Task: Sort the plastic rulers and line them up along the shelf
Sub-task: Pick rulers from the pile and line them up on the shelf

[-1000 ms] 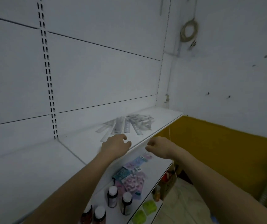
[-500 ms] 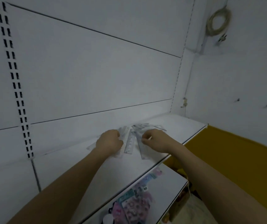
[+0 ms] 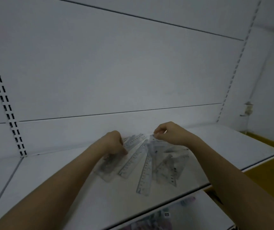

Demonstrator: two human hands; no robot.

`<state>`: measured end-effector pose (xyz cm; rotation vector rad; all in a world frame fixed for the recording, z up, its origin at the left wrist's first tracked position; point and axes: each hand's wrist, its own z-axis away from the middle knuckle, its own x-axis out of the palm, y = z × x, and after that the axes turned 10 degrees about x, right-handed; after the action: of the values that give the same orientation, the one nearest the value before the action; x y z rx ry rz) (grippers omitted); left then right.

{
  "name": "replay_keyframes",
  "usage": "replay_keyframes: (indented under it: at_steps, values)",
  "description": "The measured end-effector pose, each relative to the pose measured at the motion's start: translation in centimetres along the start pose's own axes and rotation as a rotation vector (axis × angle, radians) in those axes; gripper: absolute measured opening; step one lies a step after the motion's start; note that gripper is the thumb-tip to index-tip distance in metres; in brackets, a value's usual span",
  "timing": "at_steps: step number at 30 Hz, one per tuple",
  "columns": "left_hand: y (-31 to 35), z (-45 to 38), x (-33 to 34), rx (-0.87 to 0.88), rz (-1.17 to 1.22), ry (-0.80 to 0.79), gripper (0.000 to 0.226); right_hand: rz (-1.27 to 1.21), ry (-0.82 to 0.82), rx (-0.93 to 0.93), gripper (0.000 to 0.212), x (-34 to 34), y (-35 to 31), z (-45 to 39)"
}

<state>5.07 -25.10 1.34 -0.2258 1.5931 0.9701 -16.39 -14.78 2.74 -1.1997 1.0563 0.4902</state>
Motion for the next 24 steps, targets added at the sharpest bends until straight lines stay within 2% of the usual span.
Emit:
replay_keyframes:
  at_steps: [4, 7, 10, 16, 19, 21, 22, 24]
  values:
    - [0.2, 0.1, -0.3, -0.067, 0.099, 0.05, 0.035, 0.108, -0.28, -0.046, 0.03, -0.6, 0.7, -2.3]
    - [-0.2, 0.4, -0.3, -0.107, 0.228, 0.118, 0.032, 0.258, -0.403, -0.105, 0.04, -1.0, 0.7, -3.8]
    - [-0.9, 1.1, -0.3, -0.156, 0.366, 0.13, 0.026, 0.313, -0.429, -0.172, 0.051, -0.6, 1.2, -4.9]
    - [-0.3, 1.5, -0.2, -0.149, 0.475, 0.015, 0.029, 0.113, -0.393, -0.228, 0.046, 0.4, 3.1, -5.5]
    - [0.1, 1.4, 0.3, -0.138, 0.441, -0.018, 0.026, -0.014, -0.394, -0.214, 0.042, 0.7, 3.7, -5.6]
    - [0.0, 1.3, 0.5, -0.13, 0.422, 0.011, 0.01, -0.098, -0.4, -0.205, 0.037, 0.7, 4.0, -5.8]
    - [-0.1, 1.3, 0.6, -0.126, 0.408, 0.035, 0.003, -0.137, -0.397, -0.204, 0.032, 0.7, 4.1, -5.8]
    - [-0.4, 1.3, 0.5, -0.12, 0.384, 0.069, 0.004, -0.238, -0.397, -0.209, 0.017, 0.6, 4.2, -5.8]
